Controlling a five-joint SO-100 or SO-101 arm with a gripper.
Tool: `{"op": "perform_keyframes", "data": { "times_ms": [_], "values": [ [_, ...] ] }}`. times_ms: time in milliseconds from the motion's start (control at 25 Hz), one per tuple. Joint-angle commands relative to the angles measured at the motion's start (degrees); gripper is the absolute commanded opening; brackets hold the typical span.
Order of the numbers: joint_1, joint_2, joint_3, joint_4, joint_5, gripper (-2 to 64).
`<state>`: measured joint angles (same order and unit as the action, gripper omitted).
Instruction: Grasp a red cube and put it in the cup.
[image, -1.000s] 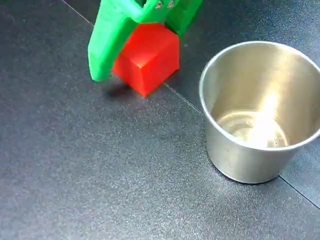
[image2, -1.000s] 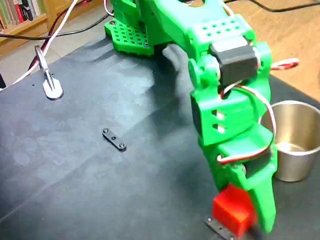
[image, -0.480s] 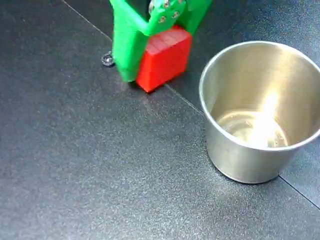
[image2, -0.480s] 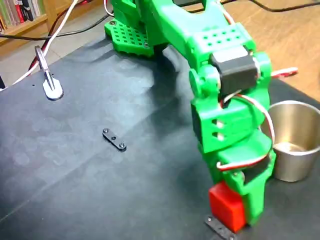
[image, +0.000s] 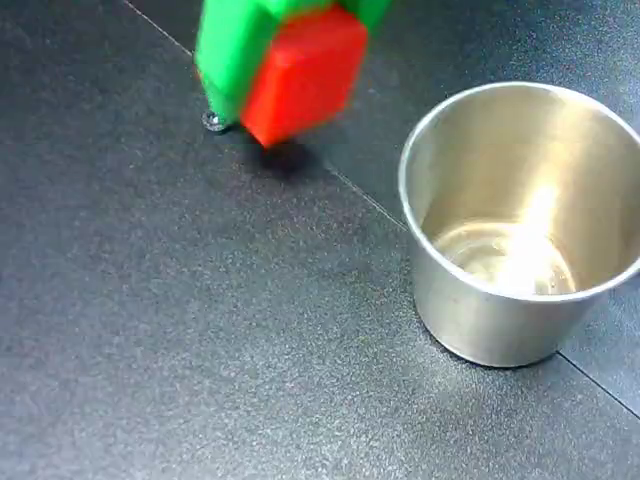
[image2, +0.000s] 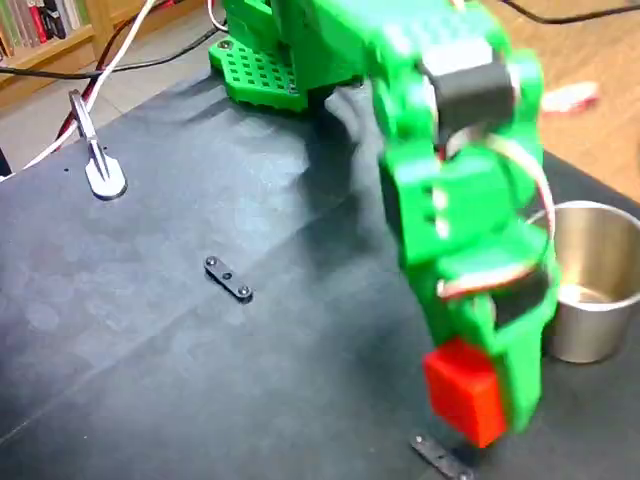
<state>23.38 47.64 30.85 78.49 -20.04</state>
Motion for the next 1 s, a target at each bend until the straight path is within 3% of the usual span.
{"op": "perform_keyframes", "data": {
  "times_ms": [0, 240, 640, 960],
  "values": [
    [-0.8, 8.5, -0.7, 0.4, 0.5, -0.7],
    [-1.1, 19.3, 2.8, 0.4, 0.6, -0.7],
    [-10.6, 44.9, 25.6, -0.4, 0.7, -0.6],
    [-19.6, 48.8, 27.2, -0.5, 6.9, -0.6]
  ]
}}
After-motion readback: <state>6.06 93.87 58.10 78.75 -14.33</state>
